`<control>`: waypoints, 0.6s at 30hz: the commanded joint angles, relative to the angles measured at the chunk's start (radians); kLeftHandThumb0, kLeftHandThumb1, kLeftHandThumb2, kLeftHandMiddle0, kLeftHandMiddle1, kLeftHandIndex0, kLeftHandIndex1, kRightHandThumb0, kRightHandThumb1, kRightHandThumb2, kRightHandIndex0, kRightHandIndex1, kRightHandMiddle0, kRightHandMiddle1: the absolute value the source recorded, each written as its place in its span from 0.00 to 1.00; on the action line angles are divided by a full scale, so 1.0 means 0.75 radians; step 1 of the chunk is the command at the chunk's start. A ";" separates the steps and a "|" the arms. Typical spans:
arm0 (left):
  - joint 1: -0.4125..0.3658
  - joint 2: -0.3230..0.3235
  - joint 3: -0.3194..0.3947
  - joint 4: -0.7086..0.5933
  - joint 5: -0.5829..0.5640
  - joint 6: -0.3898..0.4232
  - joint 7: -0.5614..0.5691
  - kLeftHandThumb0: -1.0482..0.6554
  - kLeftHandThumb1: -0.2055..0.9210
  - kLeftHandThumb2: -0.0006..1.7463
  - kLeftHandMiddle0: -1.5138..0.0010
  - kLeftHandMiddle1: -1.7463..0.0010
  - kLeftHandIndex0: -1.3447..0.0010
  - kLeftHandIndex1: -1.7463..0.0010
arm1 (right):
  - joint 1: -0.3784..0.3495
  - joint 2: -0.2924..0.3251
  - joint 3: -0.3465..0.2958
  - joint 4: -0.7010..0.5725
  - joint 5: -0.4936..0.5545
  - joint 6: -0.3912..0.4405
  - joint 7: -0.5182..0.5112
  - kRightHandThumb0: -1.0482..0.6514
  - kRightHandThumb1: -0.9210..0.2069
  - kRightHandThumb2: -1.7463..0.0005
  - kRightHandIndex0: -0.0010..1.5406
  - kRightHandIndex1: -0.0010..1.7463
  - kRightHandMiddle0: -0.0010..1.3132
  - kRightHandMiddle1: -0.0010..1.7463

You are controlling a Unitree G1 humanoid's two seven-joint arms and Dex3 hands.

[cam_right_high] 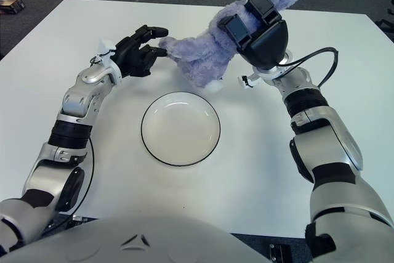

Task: Put the doll into the plate.

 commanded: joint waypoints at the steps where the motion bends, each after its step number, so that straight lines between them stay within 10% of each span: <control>1: -0.061 0.039 -0.078 0.027 0.165 -0.052 0.076 0.21 0.65 0.44 1.00 0.50 1.00 0.54 | -0.035 -0.006 -0.009 -0.009 0.008 -0.014 -0.014 0.35 0.52 0.26 0.75 1.00 0.45 1.00; 11: -0.108 0.107 -0.322 0.209 0.775 -0.420 0.560 0.04 0.93 0.20 1.00 0.77 1.00 0.68 | -0.044 -0.015 0.012 0.015 0.022 -0.026 -0.014 0.35 0.52 0.26 0.76 1.00 0.45 1.00; 18: -0.198 0.125 -0.474 0.497 1.137 -0.587 1.083 0.08 0.78 0.27 1.00 0.97 1.00 0.77 | -0.049 -0.026 0.034 0.040 0.043 -0.065 -0.014 0.35 0.51 0.27 0.76 1.00 0.44 1.00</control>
